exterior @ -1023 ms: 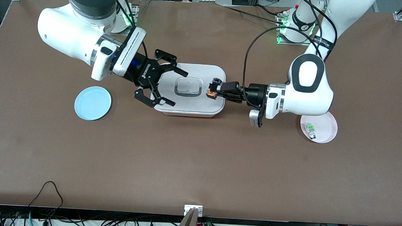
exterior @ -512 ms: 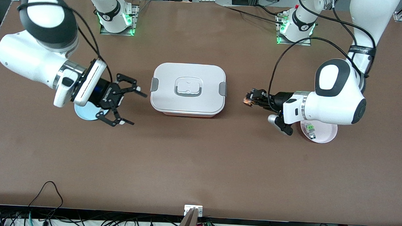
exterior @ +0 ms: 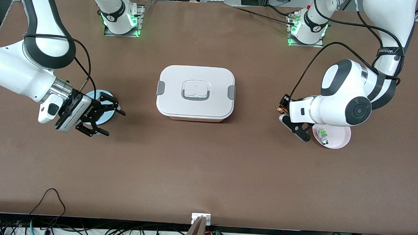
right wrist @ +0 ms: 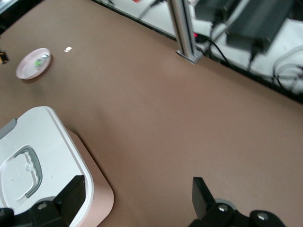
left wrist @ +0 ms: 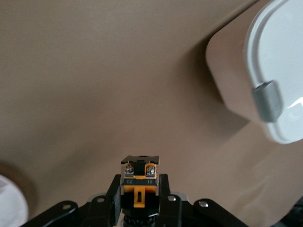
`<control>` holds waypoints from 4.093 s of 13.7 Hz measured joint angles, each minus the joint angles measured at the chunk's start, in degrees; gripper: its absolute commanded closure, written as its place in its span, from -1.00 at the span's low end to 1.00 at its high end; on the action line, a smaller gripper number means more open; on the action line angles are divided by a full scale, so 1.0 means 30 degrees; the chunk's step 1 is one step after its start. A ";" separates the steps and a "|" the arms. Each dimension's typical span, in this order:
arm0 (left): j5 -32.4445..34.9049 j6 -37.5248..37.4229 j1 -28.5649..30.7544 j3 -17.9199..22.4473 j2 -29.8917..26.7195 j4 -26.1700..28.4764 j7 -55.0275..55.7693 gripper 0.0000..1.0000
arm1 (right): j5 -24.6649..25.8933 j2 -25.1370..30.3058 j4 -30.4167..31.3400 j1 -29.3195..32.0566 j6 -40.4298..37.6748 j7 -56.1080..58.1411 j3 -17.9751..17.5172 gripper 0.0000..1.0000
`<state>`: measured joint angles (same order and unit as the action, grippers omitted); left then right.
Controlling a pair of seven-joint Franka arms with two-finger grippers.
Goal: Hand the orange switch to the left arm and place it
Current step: 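Carry the switch to the pink plate while the right gripper withdraws, then lower the orange switch onto the pink plate with the left gripper, then open the left gripper and raise it away from the plate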
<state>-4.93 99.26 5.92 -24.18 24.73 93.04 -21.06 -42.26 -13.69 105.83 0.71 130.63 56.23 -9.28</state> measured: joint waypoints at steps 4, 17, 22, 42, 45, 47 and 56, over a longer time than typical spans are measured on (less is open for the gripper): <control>0.3284 -0.0869 0.0641 0.0195 0.0372 0.0009 -0.4023 1.00 | 0.5294 0.0094 -0.0032 0.0000 -0.0705 -0.8070 0.0313 -1.00; 0.7472 0.2925 0.6001 0.0334 0.4488 0.0012 -1.6959 1.00 | 1.6595 0.1554 -0.5895 -0.0010 -1.2942 -1.8690 0.1155 -1.00; 0.7503 0.3752 0.6592 0.0334 0.5196 0.0229 -1.8267 1.00 | 1.6775 0.1326 -0.5903 -0.0010 -1.3300 -1.8780 0.2274 -1.00; 0.7503 -0.2487 0.7076 -0.2224 0.3544 -0.1487 -1.0008 -1.00 | 1.5556 0.3786 -0.2701 -0.0250 -1.0865 -1.8843 0.3795 -1.00; 0.7503 -0.5609 0.7096 -0.3190 0.3071 -0.3392 -0.5388 -1.00 | 1.5542 0.4213 -0.3145 -0.0237 -1.1141 -1.8843 0.3868 -1.00; 0.7542 -0.6866 0.7082 -0.4061 0.2296 -0.3966 -0.2939 -1.00 | 1.5542 0.4494 -0.3264 -0.0231 -1.1687 -1.8842 0.3893 -1.00; 0.5296 -0.8264 0.5139 -0.2694 -0.1621 -0.4716 -0.0250 -1.00 | 1.5537 0.4673 -0.3674 -0.0231 -1.2324 -1.8836 0.3894 -1.00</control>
<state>10.96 74.46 21.34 -32.26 19.86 78.89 -21.81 4.35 0.33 94.81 0.02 93.66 -0.28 2.40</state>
